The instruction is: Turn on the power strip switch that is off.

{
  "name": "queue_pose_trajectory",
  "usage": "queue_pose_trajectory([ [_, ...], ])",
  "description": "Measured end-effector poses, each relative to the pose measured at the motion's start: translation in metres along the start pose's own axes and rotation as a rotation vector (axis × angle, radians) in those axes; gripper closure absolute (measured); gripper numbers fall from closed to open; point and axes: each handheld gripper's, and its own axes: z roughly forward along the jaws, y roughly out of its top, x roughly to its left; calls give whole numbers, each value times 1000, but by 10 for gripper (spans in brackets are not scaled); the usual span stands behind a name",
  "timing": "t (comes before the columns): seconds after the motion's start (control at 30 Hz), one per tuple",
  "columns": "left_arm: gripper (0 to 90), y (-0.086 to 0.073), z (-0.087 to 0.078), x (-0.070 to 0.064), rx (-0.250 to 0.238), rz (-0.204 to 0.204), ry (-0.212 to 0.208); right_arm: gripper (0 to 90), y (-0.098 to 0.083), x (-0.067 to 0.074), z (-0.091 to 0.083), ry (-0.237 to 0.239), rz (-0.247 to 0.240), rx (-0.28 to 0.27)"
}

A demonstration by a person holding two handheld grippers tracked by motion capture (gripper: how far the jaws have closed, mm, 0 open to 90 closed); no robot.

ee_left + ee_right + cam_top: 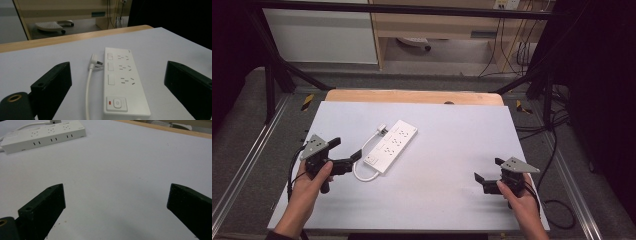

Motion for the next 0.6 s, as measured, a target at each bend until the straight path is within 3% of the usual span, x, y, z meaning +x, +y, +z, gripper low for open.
queue_pose_trajectory([
  [0.3,77,-5,-25,8,-17,-11,18,23,0,0,0,-3,1,0],
  [0.6,77,-30,-44,14,-27,-28,24,23,0,-1,0,-5,6,-1],
])
